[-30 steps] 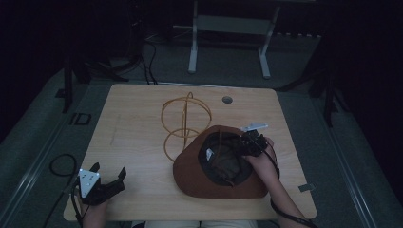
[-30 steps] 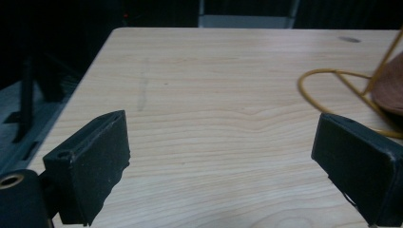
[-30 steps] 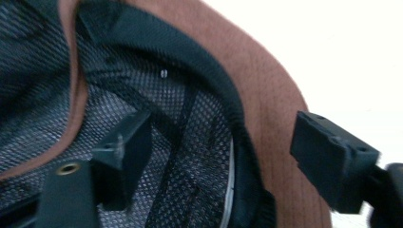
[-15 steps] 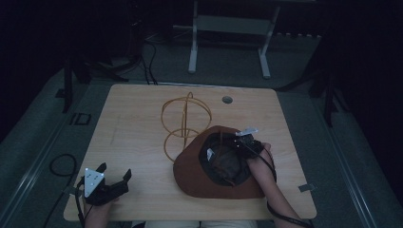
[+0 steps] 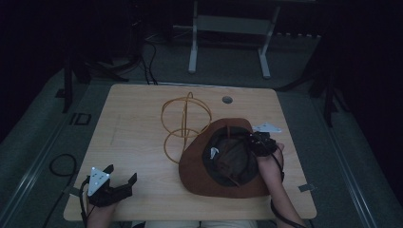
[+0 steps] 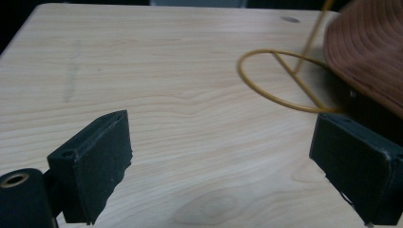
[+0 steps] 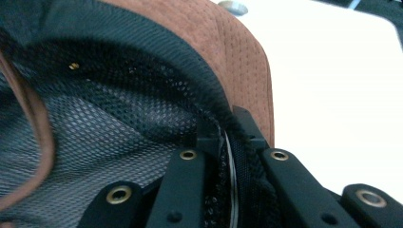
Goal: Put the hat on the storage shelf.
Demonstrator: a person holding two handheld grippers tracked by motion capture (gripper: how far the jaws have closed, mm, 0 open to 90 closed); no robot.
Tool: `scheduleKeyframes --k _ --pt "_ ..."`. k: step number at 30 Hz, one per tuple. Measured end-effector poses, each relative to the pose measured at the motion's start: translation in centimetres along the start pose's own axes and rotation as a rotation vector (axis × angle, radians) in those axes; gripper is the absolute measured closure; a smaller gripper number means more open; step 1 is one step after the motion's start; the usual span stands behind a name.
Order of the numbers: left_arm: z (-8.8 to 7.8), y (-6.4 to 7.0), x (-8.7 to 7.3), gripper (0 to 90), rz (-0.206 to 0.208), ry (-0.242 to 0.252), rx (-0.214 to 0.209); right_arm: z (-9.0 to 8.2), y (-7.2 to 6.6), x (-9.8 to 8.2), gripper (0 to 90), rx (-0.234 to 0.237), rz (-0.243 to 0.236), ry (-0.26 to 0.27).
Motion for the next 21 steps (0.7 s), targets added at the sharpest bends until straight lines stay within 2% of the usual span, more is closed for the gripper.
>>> scheduleKeyframes --k 2,6,9,13,14,15,16,17,21 --pt "0.1 0.5 0.0 7.4 0.008 -0.018 -0.014 -1.0 0.6 0.5 84.2 0.009 0.025 0.029" --pt "0.5 2.4 0.6 7.4 0.026 -0.049 -0.072 -3.0 1.9 1.2 84.3 0.014 0.078 0.086" --pt "1.0 4.0 1.0 7.4 0.03 -0.058 -0.113 -4.5 2.6 1.7 84.2 0.008 0.098 0.126" --pt "1.6 6.6 1.6 7.4 0.065 -0.074 -0.178 -6.1 3.4 2.1 84.2 -0.001 0.111 0.17" --pt "1.6 6.6 1.6 7.4 0.065 -0.074 -0.178 -6.1 3.4 2.1 84.2 -0.001 0.111 0.17" --pt "2.1 7.9 1.9 7.4 0.079 -0.088 -0.209 -6.8 3.7 2.2 84.2 -0.004 0.118 0.187" --pt "2.1 7.9 1.9 7.5 0.079 -0.088 -0.209 -6.8 3.7 2.2 84.2 -0.004 0.118 0.187" --pt "2.6 9.2 2.3 7.4 0.1 -0.108 -0.233 -7.3 4.0 2.3 84.2 -0.01 0.12 0.199" --pt "3.7 12.0 3.6 7.4 0.147 -0.131 -0.292 -7.9 4.5 2.1 84.2 -0.01 0.124 0.199"
Point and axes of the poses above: each handheld gripper's, and its own axes: z roughly forward along the jaws, x roughly out of its top, y roughly to its right, the point moved 5 cm from there along z, roughly forward along the jaws, and after that the axes turned 8 degrees about -x, right-handed, at the moved point
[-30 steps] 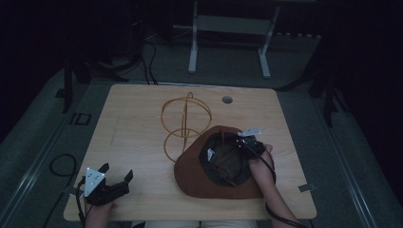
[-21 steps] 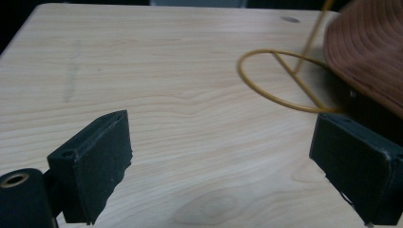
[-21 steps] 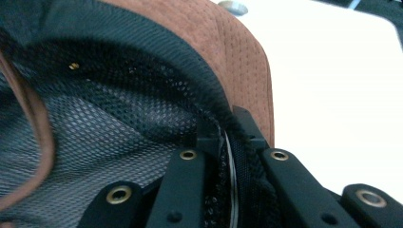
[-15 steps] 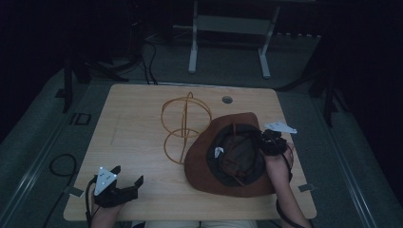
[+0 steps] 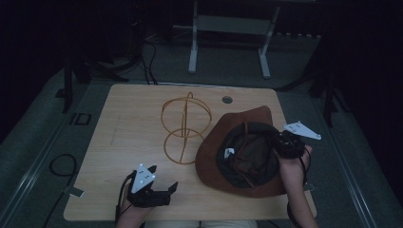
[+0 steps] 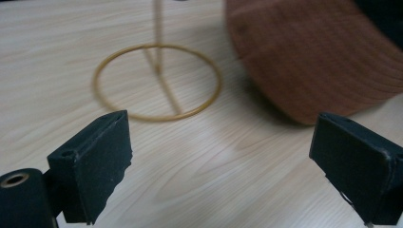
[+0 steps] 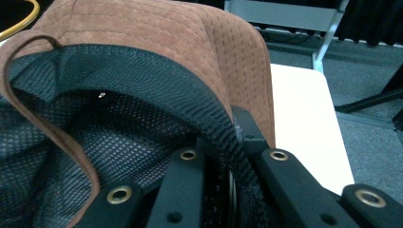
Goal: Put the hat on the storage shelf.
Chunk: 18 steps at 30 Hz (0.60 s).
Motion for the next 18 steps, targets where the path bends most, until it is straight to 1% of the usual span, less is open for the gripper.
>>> scheduleKeyframes --k 2,3,4,5,6,7,9,12,14,15,16,17,18 --pt "0.7 1.1 1.1 7.5 0.016 -0.004 -0.026 -0.3 0.2 -0.2 84.2 0.002 0.006 -0.002" --pt "0.7 1.1 1.1 7.5 0.016 -0.004 -0.026 -0.4 0.3 -0.2 84.1 0.002 0.01 -0.001" --pt "1.4 2.1 2.4 7.6 0.028 0.001 -0.066 -0.6 0.4 -0.3 84.2 0.004 0.015 0.002" --pt "1.8 2.5 3.0 7.6 0.037 0.004 -0.077 -0.7 0.5 -0.4 84.1 0.005 0.019 0.003" --pt "1.8 2.5 3.0 7.6 0.037 0.004 -0.077 -0.9 0.6 -0.4 84.1 0.003 0.022 0.003" --pt "2.6 3.3 4.3 7.6 0.064 0.008 -0.088 -1.1 0.6 -0.4 84.2 0.002 0.024 0.006" --pt "3.4 4.0 5.5 7.6 0.093 0.007 -0.098 -1.6 0.7 -0.4 84.2 0.002 0.023 0.016" --pt "4.6 4.9 7.3 7.6 0.118 0.02 -0.119 -2.3 0.7 -0.3 84.1 0.001 0.018 0.027" --pt "5.3 5.3 8.6 7.5 0.125 0.035 -0.133 -2.7 0.8 -0.3 84.1 0.0 0.017 0.031" --pt "5.3 5.3 8.6 7.6 0.125 0.035 -0.133 -2.8 0.9 -0.3 84.1 0.001 0.021 0.034" --pt "5.6 5.5 9.2 7.6 0.132 0.035 -0.138 -3.0 1.0 -0.2 84.2 0.001 0.024 0.038" --pt "6.2 5.9 10.3 7.6 0.146 0.047 -0.141 -3.1 1.1 -0.2 84.1 0.0 0.027 0.039" --pt "6.6 6.1 10.8 7.6 0.152 0.046 -0.144 -3.2 1.2 -0.2 84.1 0.0 0.027 0.04"
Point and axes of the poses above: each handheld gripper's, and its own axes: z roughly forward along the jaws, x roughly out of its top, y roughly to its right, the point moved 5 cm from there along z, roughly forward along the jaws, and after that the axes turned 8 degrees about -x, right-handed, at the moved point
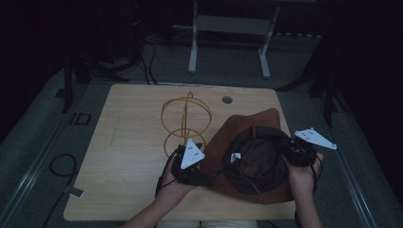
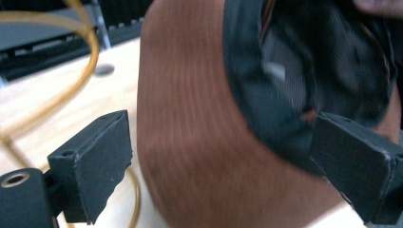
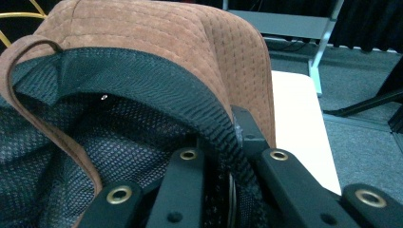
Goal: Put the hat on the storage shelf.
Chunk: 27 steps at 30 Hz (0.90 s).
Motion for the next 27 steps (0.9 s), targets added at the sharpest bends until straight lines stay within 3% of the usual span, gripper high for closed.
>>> scheduleKeyframes --k 3,7,11,14,17,18,20,21,27 --pt "0.9 0.2 1.0 10.2 0.016 0.004 -0.008 -0.4 0.2 0.1 84.1 0.0 0.003 0.009" --pt "3.7 0.4 2.3 12.5 0.049 -0.021 0.003 -0.9 0.3 0.3 84.0 0.006 0.005 0.017" --pt "5.4 0.6 2.9 12.5 0.03 -0.038 -0.01 -1.4 0.2 0.5 84.1 0.01 0.008 0.028" --pt "7.2 0.8 3.4 12.6 0.047 -0.077 0.037 -1.8 0.1 0.6 84.0 0.018 0.009 0.04" --pt "7.8 0.8 3.6 17.2 0.054 -0.088 0.072 -2.3 0.0 0.7 84.0 0.027 0.017 0.049" --pt "8.2 0.5 3.7 22.1 0.053 -0.095 0.098 -2.8 -0.2 0.8 84.0 0.029 0.009 0.059" --pt "8.2 0.5 3.7 25.8 0.053 -0.095 0.098 -3.0 -0.3 0.8 84.0 0.031 0.004 0.062" --pt "8.8 0.3 3.8 38.4 0.039 -0.111 0.098 -3.4 -0.6 0.8 84.0 0.033 0.003 0.064" --pt "9.5 -0.2 3.4 75.9 0.032 -0.127 0.09 -3.9 -0.6 0.4 83.8 0.048 0.013 0.055"
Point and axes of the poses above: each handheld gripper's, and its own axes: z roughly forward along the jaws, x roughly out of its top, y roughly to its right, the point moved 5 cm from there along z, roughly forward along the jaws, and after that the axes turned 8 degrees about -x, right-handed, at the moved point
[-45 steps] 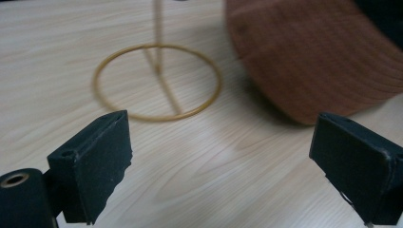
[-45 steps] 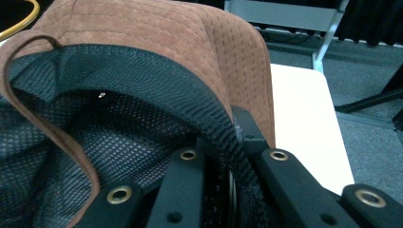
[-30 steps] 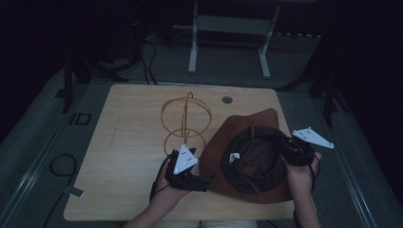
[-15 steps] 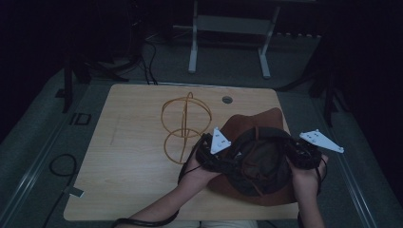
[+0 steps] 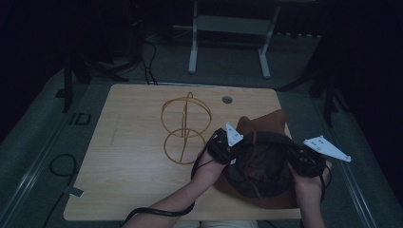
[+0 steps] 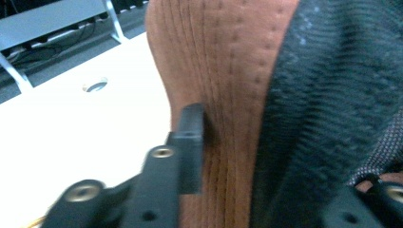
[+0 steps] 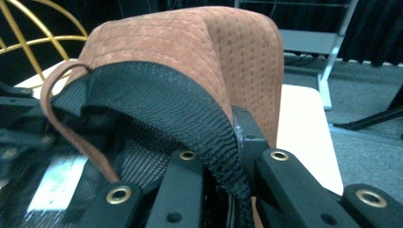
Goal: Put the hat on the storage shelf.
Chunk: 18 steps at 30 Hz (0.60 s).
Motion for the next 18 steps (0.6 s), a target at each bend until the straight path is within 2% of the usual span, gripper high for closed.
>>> scheduleKeyframes --k 2,3,6,10,11,12,13,14,18 --pt "0.0 -0.1 0.1 84.7 -0.001 0.008 0.013 0.0 -0.2 -0.4 83.5 0.005 -0.006 -0.009" --pt "0.0 -0.2 0.2 85.9 -0.005 0.012 0.012 0.0 -0.3 -0.5 83.5 0.007 -0.008 -0.013" --pt "-0.1 -0.3 0.6 86.8 0.005 0.014 0.017 -0.2 -0.1 -0.8 81.8 0.016 0.017 -0.01" --pt "-0.2 -0.2 1.0 87.2 0.022 0.023 0.016 -0.6 0.0 -1.0 77.7 0.024 0.014 -0.011" --pt "-0.3 -0.2 1.2 87.2 0.045 0.033 0.028 -1.2 0.1 -1.0 68.8 0.038 0.008 -0.011" --pt "-0.4 -0.2 1.3 87.2 0.051 0.041 0.031 -1.4 0.1 -1.0 63.0 0.053 0.013 -0.012" --pt "-0.4 -0.2 1.3 87.3 0.051 0.041 0.031 -1.4 0.1 -1.0 63.0 0.053 0.013 -0.012" --pt "-0.5 -0.3 1.5 87.3 0.039 0.057 0.025 -2.1 0.3 -1.0 53.9 0.083 0.018 -0.011" --pt "-0.8 -0.1 2.0 87.3 0.04 0.074 0.022 -3.4 0.5 -1.5 43.6 0.136 -0.008 -0.015"
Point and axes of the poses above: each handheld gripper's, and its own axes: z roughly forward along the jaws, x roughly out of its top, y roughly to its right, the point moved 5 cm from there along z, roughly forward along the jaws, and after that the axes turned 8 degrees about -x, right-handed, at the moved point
